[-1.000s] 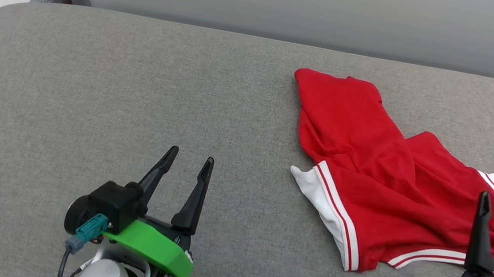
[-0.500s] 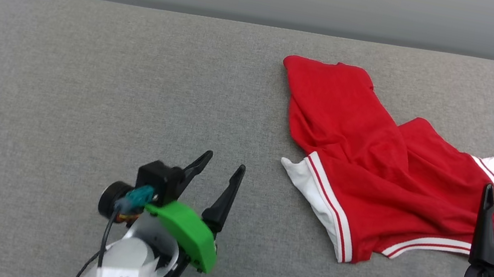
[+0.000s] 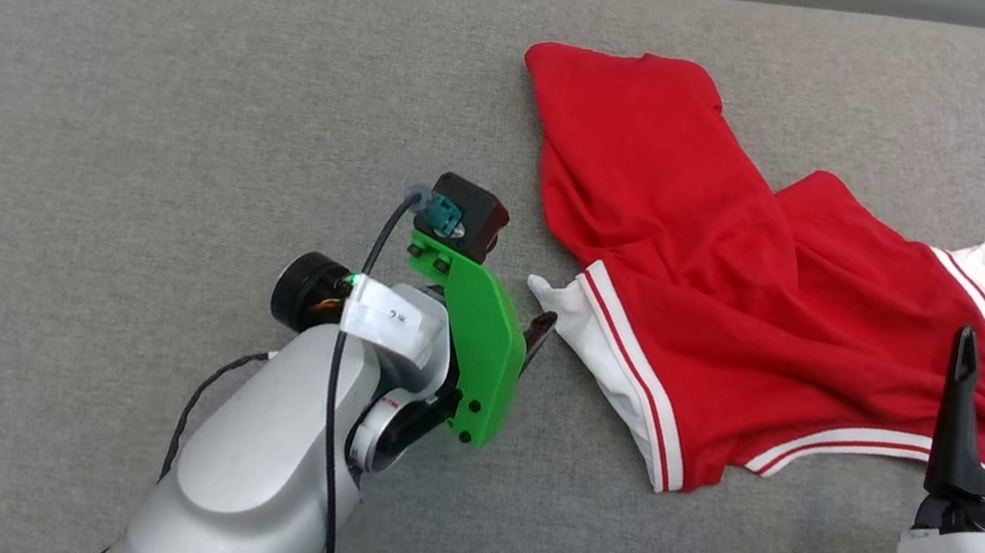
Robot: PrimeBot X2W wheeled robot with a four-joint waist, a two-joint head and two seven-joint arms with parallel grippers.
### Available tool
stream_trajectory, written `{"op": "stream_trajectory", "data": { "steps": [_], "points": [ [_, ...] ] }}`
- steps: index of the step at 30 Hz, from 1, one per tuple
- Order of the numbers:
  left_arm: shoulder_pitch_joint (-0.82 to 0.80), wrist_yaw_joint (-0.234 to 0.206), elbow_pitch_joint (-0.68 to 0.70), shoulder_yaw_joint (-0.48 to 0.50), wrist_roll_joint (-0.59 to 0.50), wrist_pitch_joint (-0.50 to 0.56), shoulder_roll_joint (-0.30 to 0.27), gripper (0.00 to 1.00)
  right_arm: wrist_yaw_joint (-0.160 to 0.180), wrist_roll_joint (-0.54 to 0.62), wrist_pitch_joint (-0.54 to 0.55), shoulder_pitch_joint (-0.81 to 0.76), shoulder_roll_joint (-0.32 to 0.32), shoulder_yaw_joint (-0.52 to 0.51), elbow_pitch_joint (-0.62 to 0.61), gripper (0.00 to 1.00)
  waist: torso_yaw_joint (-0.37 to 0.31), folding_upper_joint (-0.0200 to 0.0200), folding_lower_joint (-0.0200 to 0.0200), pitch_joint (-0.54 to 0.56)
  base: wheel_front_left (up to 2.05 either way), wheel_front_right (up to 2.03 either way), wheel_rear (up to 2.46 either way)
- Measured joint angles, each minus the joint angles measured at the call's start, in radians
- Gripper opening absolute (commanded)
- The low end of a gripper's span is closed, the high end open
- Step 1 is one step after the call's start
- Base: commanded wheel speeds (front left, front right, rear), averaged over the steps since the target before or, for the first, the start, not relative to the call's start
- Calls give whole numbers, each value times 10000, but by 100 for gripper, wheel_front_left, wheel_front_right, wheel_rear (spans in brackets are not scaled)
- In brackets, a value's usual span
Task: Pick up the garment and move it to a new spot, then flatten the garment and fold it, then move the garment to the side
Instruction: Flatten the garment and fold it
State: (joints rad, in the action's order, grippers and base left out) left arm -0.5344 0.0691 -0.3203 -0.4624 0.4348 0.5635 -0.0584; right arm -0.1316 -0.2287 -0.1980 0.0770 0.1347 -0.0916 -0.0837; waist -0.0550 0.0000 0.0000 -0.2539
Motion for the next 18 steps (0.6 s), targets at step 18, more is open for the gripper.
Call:
{"op": "stream_trajectory", "data": {
  "steps": [18],
  "points": [
    [-1238,-466,-1634,-698,153,-405,48,100,0,69,-182,340,-111,109,192,100,-792,0,0,-989,0,0,0]
  ]
}}
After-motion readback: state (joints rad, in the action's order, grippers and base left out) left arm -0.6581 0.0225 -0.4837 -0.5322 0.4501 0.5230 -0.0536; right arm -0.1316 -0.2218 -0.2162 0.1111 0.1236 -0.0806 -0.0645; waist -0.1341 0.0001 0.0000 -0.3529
